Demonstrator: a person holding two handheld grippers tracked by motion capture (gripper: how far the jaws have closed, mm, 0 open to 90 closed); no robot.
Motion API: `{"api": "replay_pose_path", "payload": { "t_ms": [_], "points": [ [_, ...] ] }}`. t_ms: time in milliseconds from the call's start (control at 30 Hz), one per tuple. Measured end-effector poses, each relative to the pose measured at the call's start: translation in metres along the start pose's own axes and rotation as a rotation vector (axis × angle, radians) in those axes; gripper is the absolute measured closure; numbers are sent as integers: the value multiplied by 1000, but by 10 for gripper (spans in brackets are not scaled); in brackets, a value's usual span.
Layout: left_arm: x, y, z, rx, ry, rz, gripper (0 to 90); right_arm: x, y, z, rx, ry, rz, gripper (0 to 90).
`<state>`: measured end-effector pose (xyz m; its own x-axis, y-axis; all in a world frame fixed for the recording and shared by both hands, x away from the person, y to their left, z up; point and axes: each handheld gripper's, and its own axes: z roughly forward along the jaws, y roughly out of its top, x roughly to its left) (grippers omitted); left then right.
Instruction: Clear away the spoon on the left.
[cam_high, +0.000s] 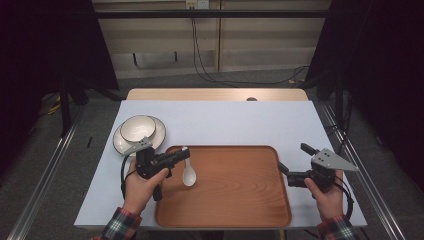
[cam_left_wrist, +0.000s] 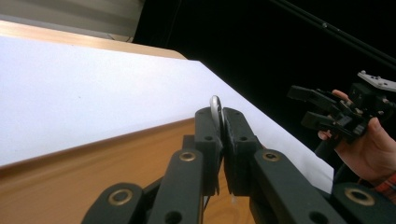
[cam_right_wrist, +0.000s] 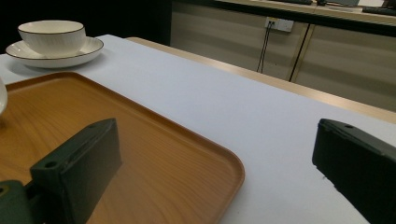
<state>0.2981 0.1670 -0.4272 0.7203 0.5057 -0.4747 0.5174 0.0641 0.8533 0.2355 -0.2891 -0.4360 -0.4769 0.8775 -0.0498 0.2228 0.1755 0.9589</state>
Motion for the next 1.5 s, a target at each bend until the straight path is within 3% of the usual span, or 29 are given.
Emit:
{"api": "replay_pose_path", "payload": {
  "t_ms": [267, 733, 867, 1100, 1200, 1233, 1400, 1500],
  "points": [
    [-9, -8, 3, 18, -56, -13, 853, 0, 0, 2, 2, 6, -2, 10],
    [-10, -17, 3, 43, -77, -26, 850, 0, 1, 4, 2, 6, -6, 11],
    [-5, -16, 5, 42, -55, -6, 844, 0, 1, 5, 9, 2, -5, 12],
    [5, -17, 7, 54, -24, -9, 823, 1, 2, 4, -2, 12, -1, 12],
    [7, -17, 8, 53, -7, 11, 802, 1, 2, 5, 0, 16, 1, 12],
    [8, -16, 7, 66, 18, 34, 802, 1, 1, 6, 7, 9, -4, 12],
    [13, -21, 8, 79, 10, 5, 791, 3, 2, 6, 5, 24, -10, 13],
    [14, -24, 10, 101, 22, 20, 775, 2, 2, 7, 7, 26, -4, 13]
  ]
}}
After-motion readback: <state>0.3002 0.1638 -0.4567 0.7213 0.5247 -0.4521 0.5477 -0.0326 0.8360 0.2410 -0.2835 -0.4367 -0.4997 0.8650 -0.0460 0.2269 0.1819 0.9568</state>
